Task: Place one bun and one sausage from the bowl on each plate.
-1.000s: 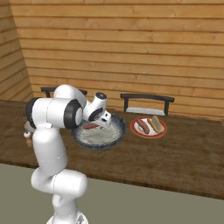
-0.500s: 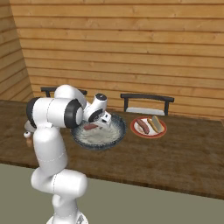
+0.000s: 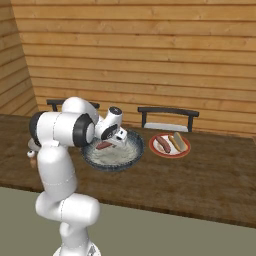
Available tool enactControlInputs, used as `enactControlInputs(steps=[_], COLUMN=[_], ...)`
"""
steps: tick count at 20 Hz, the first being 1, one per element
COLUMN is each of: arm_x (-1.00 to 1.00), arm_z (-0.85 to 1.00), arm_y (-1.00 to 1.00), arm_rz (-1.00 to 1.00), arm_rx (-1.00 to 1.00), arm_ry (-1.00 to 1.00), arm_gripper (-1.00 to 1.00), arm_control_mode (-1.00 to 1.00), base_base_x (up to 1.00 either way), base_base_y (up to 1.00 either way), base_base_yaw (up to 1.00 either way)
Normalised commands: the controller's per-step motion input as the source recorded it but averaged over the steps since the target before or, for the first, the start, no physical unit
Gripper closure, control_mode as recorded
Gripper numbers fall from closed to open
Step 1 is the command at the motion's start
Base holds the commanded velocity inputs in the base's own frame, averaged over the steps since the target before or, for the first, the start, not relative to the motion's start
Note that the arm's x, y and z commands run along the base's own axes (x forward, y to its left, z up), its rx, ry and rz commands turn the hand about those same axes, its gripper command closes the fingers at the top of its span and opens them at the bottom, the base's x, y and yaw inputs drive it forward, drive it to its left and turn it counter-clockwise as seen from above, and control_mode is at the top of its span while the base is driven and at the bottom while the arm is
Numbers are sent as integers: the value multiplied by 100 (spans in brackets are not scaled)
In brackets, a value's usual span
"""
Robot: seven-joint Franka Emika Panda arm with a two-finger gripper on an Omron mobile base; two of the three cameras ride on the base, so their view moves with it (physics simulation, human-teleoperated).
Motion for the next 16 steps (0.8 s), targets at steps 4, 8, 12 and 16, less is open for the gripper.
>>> enactControlInputs(steps=[4,8,12,16], arm_x=[-58,-81,-85,-81], arm_z=[50,95,99,98], arm_y=[-6,-6,4,20], arm_rz=[0,8,24,33], arm_rx=[0,-3,-12,-14], arm_ry=[0,3,8,7], arm_gripper=[100,100,100,100], arm_control_mode=[-100,-100,-100,-100], base_base_x=[0,0,0,0], base_base_y=[0,0,0,0], base_base_yaw=[0,0,0,0])
